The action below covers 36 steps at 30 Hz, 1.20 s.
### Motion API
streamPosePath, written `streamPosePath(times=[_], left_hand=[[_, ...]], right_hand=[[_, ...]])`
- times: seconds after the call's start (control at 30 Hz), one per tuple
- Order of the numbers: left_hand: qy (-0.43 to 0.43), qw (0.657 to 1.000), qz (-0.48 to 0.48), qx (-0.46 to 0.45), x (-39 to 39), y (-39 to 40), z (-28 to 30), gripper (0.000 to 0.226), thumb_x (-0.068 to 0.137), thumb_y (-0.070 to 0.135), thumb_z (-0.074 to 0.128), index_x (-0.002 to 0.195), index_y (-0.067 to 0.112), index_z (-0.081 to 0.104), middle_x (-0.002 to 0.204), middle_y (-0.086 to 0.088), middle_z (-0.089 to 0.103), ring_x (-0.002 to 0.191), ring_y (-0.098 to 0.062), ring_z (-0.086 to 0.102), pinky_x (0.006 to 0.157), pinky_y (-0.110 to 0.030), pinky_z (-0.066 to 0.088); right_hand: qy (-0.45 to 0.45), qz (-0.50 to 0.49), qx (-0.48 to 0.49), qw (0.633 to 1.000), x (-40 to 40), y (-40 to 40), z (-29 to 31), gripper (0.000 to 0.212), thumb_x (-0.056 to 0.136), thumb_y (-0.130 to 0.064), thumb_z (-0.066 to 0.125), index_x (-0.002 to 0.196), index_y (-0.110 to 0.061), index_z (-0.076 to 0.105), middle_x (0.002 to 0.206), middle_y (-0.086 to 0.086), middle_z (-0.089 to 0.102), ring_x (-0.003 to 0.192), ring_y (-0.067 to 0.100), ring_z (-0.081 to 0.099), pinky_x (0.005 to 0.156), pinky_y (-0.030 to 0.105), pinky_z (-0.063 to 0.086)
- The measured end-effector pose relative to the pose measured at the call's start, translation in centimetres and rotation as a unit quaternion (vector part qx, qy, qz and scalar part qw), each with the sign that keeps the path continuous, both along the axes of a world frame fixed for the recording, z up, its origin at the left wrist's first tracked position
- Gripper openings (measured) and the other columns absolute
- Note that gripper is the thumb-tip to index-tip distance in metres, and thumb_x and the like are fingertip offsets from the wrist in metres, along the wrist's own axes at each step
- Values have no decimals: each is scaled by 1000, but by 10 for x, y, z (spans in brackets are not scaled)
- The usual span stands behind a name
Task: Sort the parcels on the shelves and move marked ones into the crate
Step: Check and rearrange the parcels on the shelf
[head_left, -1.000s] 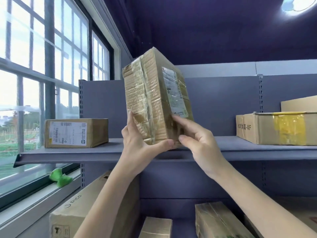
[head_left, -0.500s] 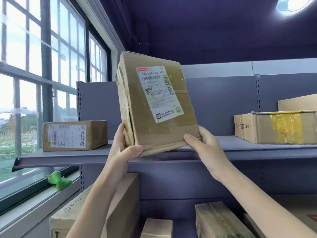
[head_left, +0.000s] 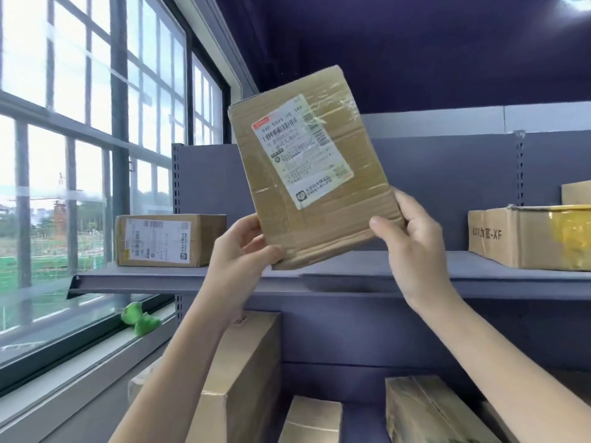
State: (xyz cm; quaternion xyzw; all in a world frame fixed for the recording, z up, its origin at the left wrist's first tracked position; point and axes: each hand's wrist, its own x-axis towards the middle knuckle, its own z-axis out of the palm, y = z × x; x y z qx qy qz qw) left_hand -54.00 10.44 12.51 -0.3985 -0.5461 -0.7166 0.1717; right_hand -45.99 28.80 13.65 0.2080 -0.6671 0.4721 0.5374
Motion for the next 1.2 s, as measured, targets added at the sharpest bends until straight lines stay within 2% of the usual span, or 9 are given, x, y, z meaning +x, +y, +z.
streamPosePath(times=[0.13, 0.37, 0.57, 0.77, 0.87, 0.97, 1.03, 1.1, 1.2], left_hand=[[-15, 1000, 8, 16, 0, 15, -6, 37, 74, -11, 63, 100, 15, 62, 93, 2, 72, 90, -14, 69, 68, -18, 52], [-43, 998, 31, 16, -9, 21, -9, 26, 78, 7, 70, 100, 17, 60, 95, 3, 72, 85, -9, 69, 68, -23, 56], [-37, 951, 301, -54, -26, 1, 9, 111, 62, 50, 77, 145, 24, 9, 152, -5, 17, 140, -21, 18, 113, -43, 21], [94, 906, 410, -49, -25, -24, 52, 103, 73, 55, 66, 147, 22, 3, 156, -11, -1, 143, -29, -3, 113, -50, 5], [148, 886, 430, -95, -25, -36, 79, 84, 78, 48, 64, 143, 18, 22, 150, -7, 22, 139, -26, 15, 111, -42, 17], [157, 887, 416, -123, -24, -43, 90, 64, 76, 46, 66, 128, 16, 42, 115, 1, 51, 110, -21, 48, 88, -35, 42], [144, 894, 411, -108, -25, -49, 86, 60, 74, 47, 68, 120, 14, 45, 103, 3, 52, 94, -17, 52, 76, -32, 44], [127, 898, 413, -82, -29, -53, 79, 60, 73, 47, 70, 115, 13, 46, 99, 3, 52, 88, -15, 53, 72, -30, 44], [96, 892, 436, -72, -39, -55, 63, 61, 72, 50, 70, 112, 11, 45, 95, 4, 50, 84, -15, 50, 60, -19, 37]], right_hand=[[23, -86, 4, 996, 0, -1, 18, 23, 84, -22, 65, 106, -28, 58, 88, -19, 66, 83, -6, 61, 72, 10, 46], [7, -157, 25, 987, 1, 8, 22, 27, 79, -21, 69, 105, -22, 64, 87, -18, 66, 78, -2, 62, 71, 13, 49], [4, -174, 40, 984, -2, 4, 13, 29, 81, -15, 67, 110, -18, 63, 85, -23, 62, 74, -12, 56, 68, 3, 42], [6, -175, 34, 984, -7, 3, 13, 33, 81, -14, 66, 113, -16, 61, 87, -25, 59, 77, -15, 55, 69, 2, 40], [12, -165, 32, 986, -9, -1, 12, 44, 80, -17, 68, 122, -18, 55, 100, -29, 56, 86, -17, 52, 74, -1, 38], [-12, -113, -24, 993, -16, -3, 8, 69, 79, -20, 70, 138, -19, 36, 130, -20, 41, 108, -17, 39, 86, -5, 32], [-57, -19, -96, 994, -24, -5, 5, 75, 77, -17, 73, 140, -15, 32, 140, -12, 40, 117, -8, 44, 97, 13, 40], [-99, 47, -125, 986, -31, -11, 0, 65, 76, -10, 73, 132, -13, 40, 126, -10, 55, 108, -8, 55, 96, 28, 47], [-118, 28, -76, 990, -40, -21, -2, 48, 78, -5, 68, 122, -16, 51, 111, -11, 63, 102, -1, 59, 89, 25, 49]])
